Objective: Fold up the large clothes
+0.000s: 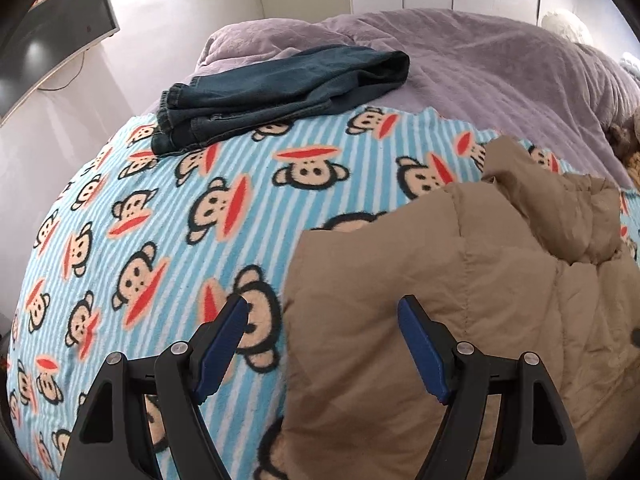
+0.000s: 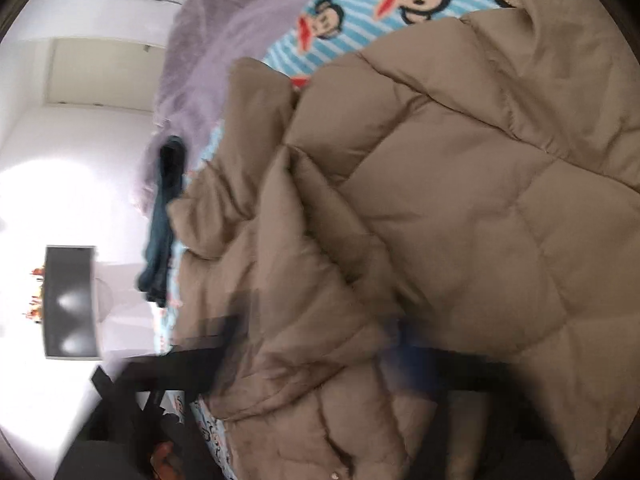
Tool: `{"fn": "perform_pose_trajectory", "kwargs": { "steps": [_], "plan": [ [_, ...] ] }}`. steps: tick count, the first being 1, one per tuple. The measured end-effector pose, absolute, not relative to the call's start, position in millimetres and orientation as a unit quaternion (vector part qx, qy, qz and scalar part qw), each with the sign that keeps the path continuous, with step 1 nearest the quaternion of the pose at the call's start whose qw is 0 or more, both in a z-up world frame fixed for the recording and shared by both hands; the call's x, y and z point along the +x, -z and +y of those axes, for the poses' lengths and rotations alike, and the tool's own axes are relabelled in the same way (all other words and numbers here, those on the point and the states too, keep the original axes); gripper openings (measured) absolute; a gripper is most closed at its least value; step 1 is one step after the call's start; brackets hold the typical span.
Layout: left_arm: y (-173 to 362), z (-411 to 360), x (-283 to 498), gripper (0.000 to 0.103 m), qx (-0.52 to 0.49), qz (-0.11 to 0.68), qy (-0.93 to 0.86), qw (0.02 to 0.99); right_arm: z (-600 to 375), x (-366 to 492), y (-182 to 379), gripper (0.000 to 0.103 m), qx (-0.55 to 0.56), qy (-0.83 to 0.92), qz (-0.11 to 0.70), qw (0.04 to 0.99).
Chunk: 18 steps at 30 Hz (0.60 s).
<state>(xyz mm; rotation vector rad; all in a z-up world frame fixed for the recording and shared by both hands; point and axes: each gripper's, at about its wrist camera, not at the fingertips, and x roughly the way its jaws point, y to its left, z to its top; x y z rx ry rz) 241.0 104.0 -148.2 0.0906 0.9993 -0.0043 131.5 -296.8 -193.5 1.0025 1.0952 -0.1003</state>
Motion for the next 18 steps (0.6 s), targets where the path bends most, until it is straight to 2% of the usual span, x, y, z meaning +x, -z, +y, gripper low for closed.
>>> {"fn": "perform_pose_trajectory", "kwargs": {
  "steps": [5, 10, 11, 14, 18],
  "plan": [
    [171, 88, 242, 0.078, 0.067, 0.49, 0.015, 0.869, -298, 116, 205, 0.008, 0.422, 0.091, 0.513, 0.742],
    [170, 83, 242, 0.078, 0.084, 0.494, 0.01, 0.865, -297, 116, 208, 0.008, 0.399, 0.091, 0.52, 0.75],
    [166, 84, 242, 0.078, 0.084, 0.497, 0.009, 0.864, -295, 118, 204, 0.014, 0.386, 0.097, 0.524, 0.753],
    [152, 86, 236, 0.078, 0.095, 0.495, 0.007, 0.864, -288, 118, 188, 0.022, 0.336, 0.11, 0.534, 0.768],
    [139, 85, 223, 0.078, 0.097, 0.493, 0.015, 0.864, -292, 103, 174, 0.024, 0.297, 0.122, 0.545, 0.775]
  ]
}}
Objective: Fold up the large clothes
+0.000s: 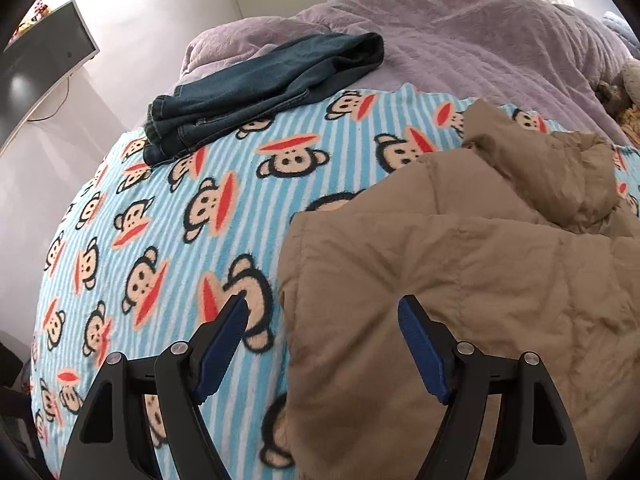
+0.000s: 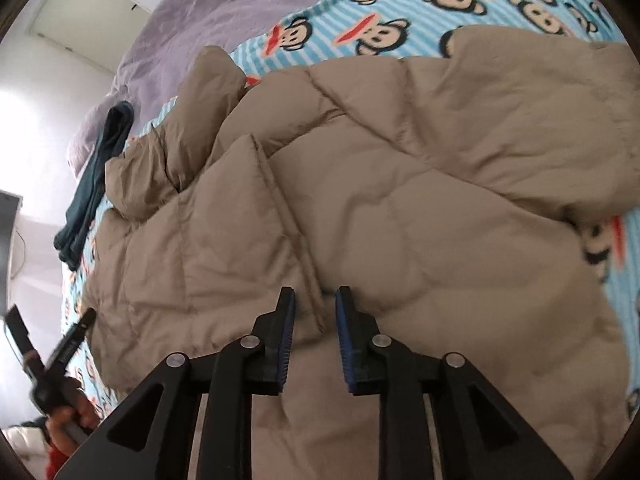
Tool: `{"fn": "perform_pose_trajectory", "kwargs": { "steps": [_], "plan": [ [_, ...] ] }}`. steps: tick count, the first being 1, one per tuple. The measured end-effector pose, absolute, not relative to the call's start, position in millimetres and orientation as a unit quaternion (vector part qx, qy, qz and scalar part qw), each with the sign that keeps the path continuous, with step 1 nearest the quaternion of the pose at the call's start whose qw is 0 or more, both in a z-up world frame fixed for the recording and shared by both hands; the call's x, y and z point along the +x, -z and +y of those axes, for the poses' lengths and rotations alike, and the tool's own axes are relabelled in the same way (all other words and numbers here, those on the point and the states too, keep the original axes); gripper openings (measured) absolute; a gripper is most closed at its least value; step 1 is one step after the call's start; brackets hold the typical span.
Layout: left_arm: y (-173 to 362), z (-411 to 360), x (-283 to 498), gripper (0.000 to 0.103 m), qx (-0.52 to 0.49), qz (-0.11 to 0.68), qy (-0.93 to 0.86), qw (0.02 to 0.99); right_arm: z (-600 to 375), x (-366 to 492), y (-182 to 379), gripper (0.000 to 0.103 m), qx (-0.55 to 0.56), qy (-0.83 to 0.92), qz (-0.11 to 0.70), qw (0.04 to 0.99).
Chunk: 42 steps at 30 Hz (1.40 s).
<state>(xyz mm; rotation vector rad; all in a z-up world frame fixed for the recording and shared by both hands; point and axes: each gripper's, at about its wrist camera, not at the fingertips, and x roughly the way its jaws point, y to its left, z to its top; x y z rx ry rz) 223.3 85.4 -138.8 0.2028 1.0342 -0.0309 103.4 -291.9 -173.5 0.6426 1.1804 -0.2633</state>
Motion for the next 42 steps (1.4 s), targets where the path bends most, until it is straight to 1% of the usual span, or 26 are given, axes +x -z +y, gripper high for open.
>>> {"fn": "perform_pose_trajectory", "kwargs": {
  "steps": [3, 4, 5, 7, 9, 11, 12, 14, 16, 23, 24, 25, 26, 27, 28, 37, 42],
  "plan": [
    [134, 79, 211, 0.078, 0.096, 0.499, 0.023, 0.861, -303, 87, 165, 0.027, 0.295, 0.127, 0.549, 0.771],
    [133, 75, 206, 0.078, 0.095, 0.504, 0.026, 0.858, -305, 81, 164, 0.032, 0.296, 0.128, 0.549, 0.771],
    [132, 71, 201, 0.078, 0.092, 0.509, 0.03, 0.855, -306, 75, 163, 0.04, 0.299, 0.128, 0.549, 0.77],
    [131, 62, 190, 0.078, 0.086, 0.518, 0.04, 0.85, -306, 65, 159, 0.05, 0.306, 0.125, 0.549, 0.768],
    [129, 52, 177, 0.078, 0.082, 0.529, 0.054, 0.843, -305, 56, 157, 0.053, 0.31, 0.125, 0.549, 0.766],
    [126, 37, 162, 0.078, 0.085, 0.537, 0.072, 0.836, -301, 44, 155, 0.062, 0.311, 0.124, 0.554, 0.763],
    [125, 31, 155, 0.078, 0.088, 0.539, 0.079, 0.834, -300, 38, 154, 0.064, 0.313, 0.122, 0.555, 0.761],
    [121, 16, 140, 0.078, 0.095, 0.544, 0.1, 0.828, -300, 25, 152, 0.075, 0.321, 0.118, 0.555, 0.758],
    [117, 3, 128, 0.078, 0.099, 0.545, 0.115, 0.825, -302, 13, 151, 0.08, 0.33, 0.114, 0.552, 0.757],
    [113, -40, 93, 0.078, 0.111, 0.561, 0.158, 0.805, -321, -28, 150, 0.082, 0.363, 0.117, 0.54, 0.75],
    [114, -47, 89, 0.082, 0.115, 0.56, 0.16, 0.804, -324, -32, 150, 0.082, 0.365, 0.118, 0.54, 0.749],
    [113, -52, 85, 0.103, 0.119, 0.56, 0.161, 0.804, -328, -36, 150, 0.083, 0.368, 0.12, 0.54, 0.748],
    [112, -57, 82, 0.103, 0.121, 0.558, 0.16, 0.806, -335, -40, 151, 0.092, 0.373, 0.12, 0.539, 0.745],
    [111, -62, 78, 0.103, 0.121, 0.556, 0.163, 0.806, -340, -43, 151, 0.095, 0.378, 0.12, 0.539, 0.744],
    [111, -69, 75, 0.103, 0.124, 0.557, 0.167, 0.804, -345, -45, 151, 0.103, 0.382, 0.121, 0.537, 0.743],
    [108, -117, 58, 0.103, 0.131, 0.564, 0.177, 0.796, -403, -64, 143, 0.103, 0.41, 0.132, 0.506, 0.747],
    [109, -140, 52, 0.103, 0.136, 0.566, 0.175, 0.794, -449, -73, 140, 0.103, 0.443, 0.149, 0.474, 0.746]
  ]
}}
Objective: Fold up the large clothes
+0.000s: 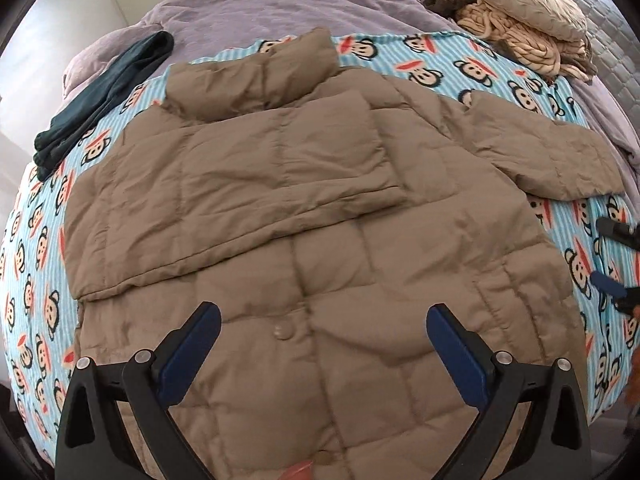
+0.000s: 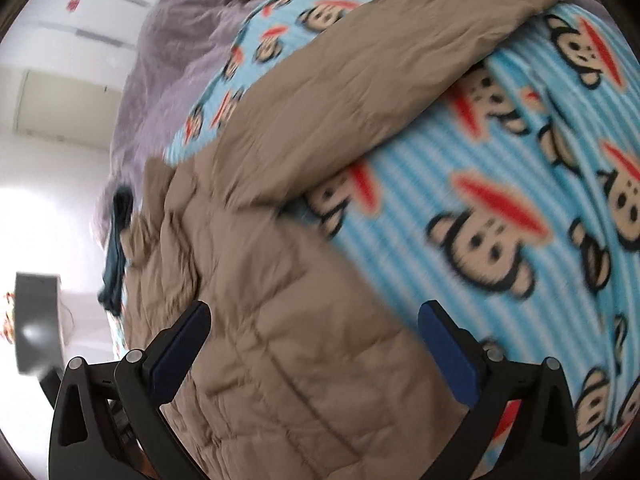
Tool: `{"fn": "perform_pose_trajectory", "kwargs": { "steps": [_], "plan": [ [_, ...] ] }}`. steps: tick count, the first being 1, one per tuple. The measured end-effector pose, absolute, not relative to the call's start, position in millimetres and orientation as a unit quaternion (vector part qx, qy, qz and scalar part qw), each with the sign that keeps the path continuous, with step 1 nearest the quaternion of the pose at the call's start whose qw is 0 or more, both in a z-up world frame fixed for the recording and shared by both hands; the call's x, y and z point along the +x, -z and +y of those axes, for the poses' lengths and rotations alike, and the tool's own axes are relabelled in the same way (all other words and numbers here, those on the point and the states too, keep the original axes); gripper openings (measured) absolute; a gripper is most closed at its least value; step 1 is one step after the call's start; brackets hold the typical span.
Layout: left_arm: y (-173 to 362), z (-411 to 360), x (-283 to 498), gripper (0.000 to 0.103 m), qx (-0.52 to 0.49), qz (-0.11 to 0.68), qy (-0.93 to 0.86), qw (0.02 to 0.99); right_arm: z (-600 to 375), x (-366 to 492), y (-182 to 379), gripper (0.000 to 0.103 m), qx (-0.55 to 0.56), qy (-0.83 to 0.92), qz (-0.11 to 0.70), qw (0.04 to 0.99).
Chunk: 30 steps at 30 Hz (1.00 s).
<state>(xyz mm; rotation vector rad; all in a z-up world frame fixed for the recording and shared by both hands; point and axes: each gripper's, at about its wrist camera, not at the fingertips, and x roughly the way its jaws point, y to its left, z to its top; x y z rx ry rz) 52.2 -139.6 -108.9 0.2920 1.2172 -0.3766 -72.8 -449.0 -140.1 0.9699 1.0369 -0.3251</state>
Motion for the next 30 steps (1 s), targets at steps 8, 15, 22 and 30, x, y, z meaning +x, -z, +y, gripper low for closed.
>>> {"fn": "perform_pose_trajectory", "kwargs": {
  "steps": [8, 15, 22, 30],
  "plan": [
    [117, -157, 55, 0.103, 0.14, 0.573, 0.151, 0.793, -556, -72, 145, 0.103, 0.513, 0.178, 0.409, 0.733],
    [121, -163, 61, 0.103, 0.126, 0.583, 0.151, 0.789, -629, -56, 174, 0.103, 0.587, 0.181, 0.352, 0.706],
    [119, -162, 66, 0.103, 0.111, 0.582, 0.146, 0.792, -665, -55, 167, 0.103, 0.641, 0.174, 0.249, 0.705],
    [111, -156, 72, 0.103, 0.105, 0.571, 0.147, 0.801, -678, -43, 168, 0.004, 0.668, 0.194, 0.265, 0.668]
  ]
}}
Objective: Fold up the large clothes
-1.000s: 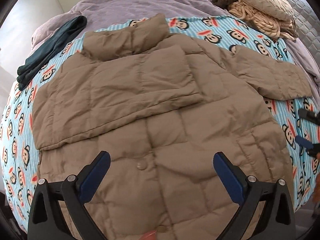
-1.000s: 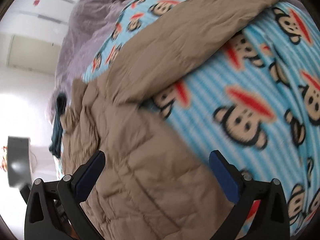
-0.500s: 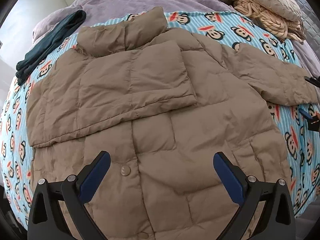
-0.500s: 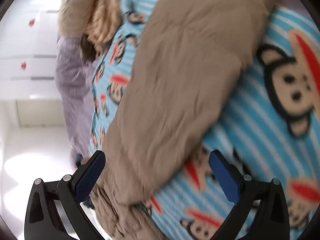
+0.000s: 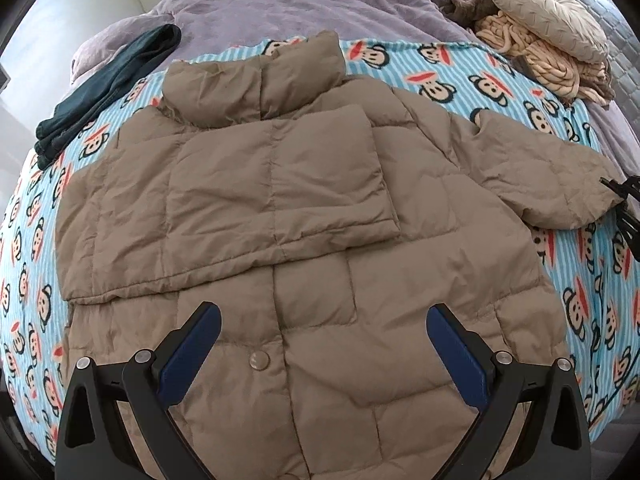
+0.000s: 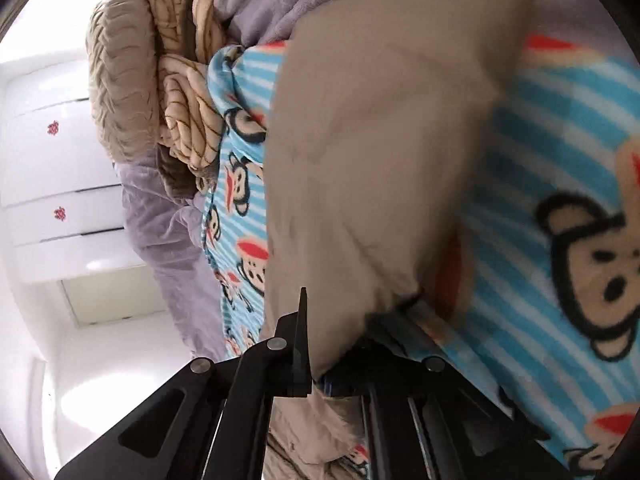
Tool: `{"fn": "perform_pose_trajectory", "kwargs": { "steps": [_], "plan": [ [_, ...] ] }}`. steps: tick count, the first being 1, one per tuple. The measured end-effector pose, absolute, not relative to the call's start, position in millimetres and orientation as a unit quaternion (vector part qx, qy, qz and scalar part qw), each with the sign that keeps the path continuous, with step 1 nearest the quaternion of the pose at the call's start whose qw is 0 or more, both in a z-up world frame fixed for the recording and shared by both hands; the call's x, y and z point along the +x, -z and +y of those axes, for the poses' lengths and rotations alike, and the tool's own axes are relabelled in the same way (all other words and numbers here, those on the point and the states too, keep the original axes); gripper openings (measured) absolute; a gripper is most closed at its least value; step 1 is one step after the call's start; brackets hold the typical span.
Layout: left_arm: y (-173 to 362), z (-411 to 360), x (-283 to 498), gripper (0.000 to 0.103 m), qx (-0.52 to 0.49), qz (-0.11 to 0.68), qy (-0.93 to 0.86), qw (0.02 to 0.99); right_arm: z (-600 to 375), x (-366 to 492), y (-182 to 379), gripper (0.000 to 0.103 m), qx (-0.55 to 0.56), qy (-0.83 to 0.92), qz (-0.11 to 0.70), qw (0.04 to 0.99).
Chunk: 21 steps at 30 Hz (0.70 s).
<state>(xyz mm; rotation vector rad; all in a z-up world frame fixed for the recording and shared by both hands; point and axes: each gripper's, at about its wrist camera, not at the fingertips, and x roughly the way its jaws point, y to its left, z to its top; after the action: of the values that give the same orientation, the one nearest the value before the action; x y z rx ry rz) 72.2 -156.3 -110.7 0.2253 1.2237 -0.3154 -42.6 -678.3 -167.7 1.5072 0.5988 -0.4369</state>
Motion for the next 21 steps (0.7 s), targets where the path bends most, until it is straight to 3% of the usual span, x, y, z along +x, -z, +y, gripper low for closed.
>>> {"fn": "perform_pose_trajectory", "kwargs": {
  "steps": [7, 14, 21],
  "plan": [
    [102, -129, 85, 0.103, 0.091, 0.56, 0.121, 0.815, -637, -1, 92, 0.004, 0.531, 0.142, 0.302, 0.779],
    [92, -96, 104, 0.103, 0.063, 0.549, 0.085, 0.829, -525, 69, 3, 0.004, 0.366, 0.03, 0.322, 0.872],
    [93, -48, 128, 0.103, 0.029, 0.539, 0.047, 0.841, -350, 128, 0, 0.004, 0.16, -0.085, 0.384, 0.905]
  ]
}}
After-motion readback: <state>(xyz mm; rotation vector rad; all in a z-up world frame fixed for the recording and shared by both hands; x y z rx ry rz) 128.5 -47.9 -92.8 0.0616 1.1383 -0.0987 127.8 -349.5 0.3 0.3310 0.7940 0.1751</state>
